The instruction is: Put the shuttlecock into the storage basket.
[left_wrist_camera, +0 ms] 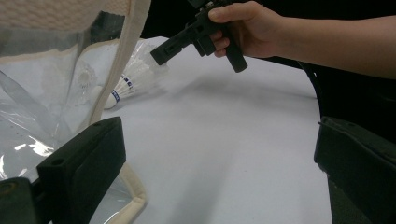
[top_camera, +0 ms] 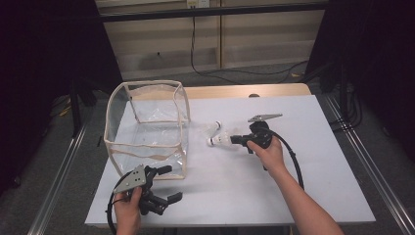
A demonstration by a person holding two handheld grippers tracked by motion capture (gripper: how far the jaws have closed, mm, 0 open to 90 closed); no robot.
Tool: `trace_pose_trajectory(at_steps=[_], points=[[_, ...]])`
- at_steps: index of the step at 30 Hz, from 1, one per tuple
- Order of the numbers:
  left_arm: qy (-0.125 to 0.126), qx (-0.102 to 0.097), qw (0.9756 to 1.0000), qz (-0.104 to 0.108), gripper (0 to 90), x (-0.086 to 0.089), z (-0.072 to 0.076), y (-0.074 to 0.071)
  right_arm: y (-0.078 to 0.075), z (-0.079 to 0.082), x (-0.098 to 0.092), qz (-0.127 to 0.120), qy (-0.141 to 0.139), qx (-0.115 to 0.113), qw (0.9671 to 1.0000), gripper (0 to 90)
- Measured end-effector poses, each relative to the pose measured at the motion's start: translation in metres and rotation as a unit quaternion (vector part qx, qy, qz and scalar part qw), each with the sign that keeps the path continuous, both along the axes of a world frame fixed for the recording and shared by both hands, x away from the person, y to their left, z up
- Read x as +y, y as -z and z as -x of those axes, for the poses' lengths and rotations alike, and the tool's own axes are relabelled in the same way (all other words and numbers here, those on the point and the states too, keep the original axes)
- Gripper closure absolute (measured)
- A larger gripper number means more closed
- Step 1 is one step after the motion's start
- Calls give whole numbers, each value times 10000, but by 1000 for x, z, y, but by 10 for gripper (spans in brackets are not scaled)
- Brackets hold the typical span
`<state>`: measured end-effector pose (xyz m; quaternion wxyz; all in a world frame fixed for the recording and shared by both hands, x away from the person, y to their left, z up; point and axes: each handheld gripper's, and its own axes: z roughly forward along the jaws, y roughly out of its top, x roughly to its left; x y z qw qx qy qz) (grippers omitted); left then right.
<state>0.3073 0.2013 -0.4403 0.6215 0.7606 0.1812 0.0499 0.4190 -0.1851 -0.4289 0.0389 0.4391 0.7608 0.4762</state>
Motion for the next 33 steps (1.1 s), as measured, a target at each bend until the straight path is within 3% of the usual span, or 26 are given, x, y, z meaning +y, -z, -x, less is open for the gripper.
trace_pose_trajectory(at_steps=[5, 15, 33], points=[[1, -36, 10000, 8, 23, 0, 0, -1, 3, -1, 1, 163, 47, 11, 9999, 900], [-8, -22, 10000, 21, 23, 0, 0, -1, 5, -1, 1, 201, 53, 30, 9998, 896], [-9, -31, 10000, 27, 23, 1, 0, -2, 1, 0, -4, 385, 282, -55, 9988, 635]])
